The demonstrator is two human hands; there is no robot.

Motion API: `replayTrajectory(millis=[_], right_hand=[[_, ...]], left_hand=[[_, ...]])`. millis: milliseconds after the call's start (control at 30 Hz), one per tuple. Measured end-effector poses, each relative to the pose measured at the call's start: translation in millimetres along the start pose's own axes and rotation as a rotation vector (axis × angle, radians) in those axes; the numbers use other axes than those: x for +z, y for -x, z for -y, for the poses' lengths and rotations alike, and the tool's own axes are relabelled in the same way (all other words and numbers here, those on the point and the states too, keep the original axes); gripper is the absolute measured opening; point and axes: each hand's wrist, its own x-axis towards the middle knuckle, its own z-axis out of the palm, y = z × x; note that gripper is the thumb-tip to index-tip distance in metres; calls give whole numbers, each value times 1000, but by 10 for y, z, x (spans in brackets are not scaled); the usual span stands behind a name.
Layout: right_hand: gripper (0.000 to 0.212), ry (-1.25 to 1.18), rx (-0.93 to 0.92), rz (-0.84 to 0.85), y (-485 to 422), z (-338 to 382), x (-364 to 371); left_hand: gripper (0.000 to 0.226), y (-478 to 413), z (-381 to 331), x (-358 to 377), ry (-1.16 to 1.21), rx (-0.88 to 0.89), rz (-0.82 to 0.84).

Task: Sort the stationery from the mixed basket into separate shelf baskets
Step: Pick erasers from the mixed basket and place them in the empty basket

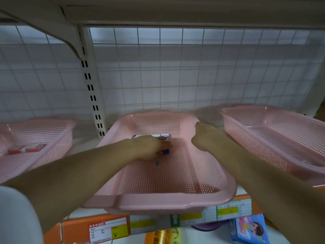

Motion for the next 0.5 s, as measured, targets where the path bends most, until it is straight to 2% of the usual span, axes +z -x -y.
replayTrajectory(millis=[100, 267, 367, 500], right_hand=[[34, -21, -3, -3, -9, -12, 7], [34, -65, -10, 3, -6, -21, 14], [33, -34, -14, -3, -3, -28, 10], [33, -10, -18, 6, -3, -22, 2]], left_hand=[[29, 26, 20, -48, 16, -43, 7], [47, 60, 0, -118, -17, -93, 48], [32, 152, 72, -198, 16, -217, 69], [20, 258, 78, -243, -145, -294, 255]])
